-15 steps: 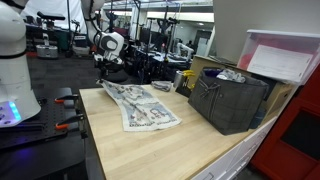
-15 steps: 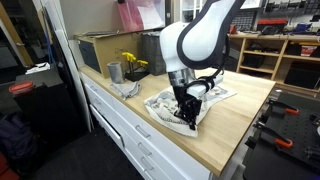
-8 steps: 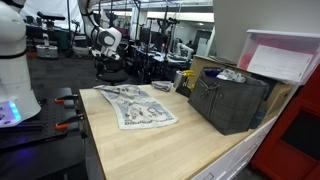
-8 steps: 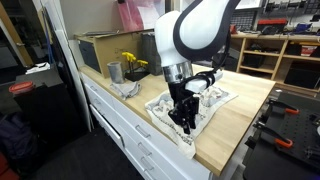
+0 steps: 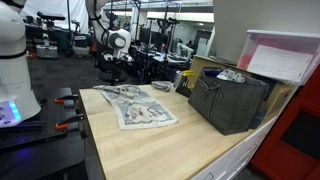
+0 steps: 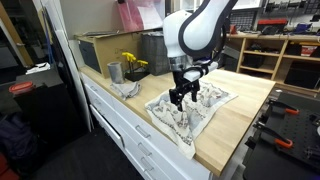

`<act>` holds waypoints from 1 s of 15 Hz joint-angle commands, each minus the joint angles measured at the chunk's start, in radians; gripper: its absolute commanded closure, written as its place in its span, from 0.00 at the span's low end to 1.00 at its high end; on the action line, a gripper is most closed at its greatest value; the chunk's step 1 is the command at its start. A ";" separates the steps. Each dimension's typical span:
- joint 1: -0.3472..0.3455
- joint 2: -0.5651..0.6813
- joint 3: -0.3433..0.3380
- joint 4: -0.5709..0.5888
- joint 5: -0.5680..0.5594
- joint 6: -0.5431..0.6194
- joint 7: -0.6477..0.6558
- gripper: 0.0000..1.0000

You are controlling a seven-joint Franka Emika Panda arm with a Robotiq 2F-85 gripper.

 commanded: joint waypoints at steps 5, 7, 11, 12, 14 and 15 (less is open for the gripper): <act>-0.148 0.126 -0.172 0.078 0.028 0.032 0.088 0.00; -0.190 0.157 -0.204 0.097 0.055 0.032 0.098 0.00; -0.261 0.207 -0.259 0.145 0.123 0.025 0.139 0.00; -0.282 0.221 -0.266 0.164 0.143 0.015 0.150 0.00; -0.322 0.244 -0.275 0.203 0.189 0.003 0.174 0.00; -0.339 0.253 -0.279 0.219 0.212 0.002 0.187 0.00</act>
